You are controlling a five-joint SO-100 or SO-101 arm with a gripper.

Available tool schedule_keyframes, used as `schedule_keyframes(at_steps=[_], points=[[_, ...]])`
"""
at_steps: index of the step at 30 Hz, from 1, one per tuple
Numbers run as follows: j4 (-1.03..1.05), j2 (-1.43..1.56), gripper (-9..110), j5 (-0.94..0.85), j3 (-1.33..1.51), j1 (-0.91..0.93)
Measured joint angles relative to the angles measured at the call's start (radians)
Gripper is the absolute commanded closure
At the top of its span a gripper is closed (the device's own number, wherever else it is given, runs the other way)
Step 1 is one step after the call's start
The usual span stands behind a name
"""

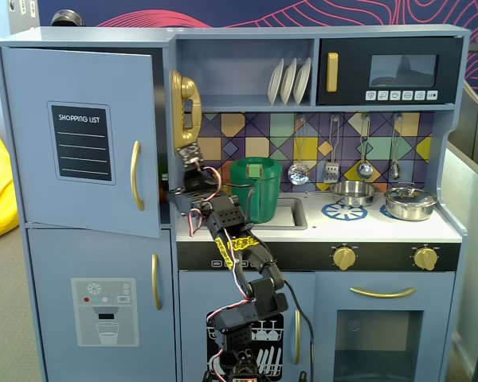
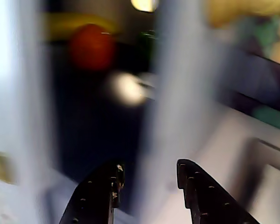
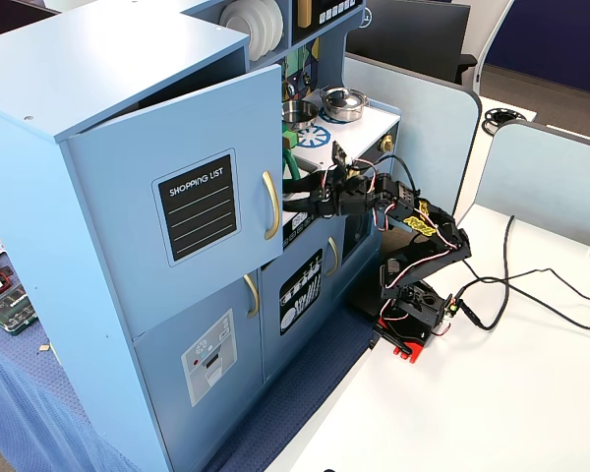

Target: Open the left cabinet door

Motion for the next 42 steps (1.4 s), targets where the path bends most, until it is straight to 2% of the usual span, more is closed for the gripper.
schedule_keyframes(at_steps=[21,37,42], points=[[-0.084,0.018,100,-0.118,0.0,-0.416],[-0.133,0.048,101,-0.135,0.002,-0.494],[-0.061,0.077,101,-0.095,0.06,-0.302]])
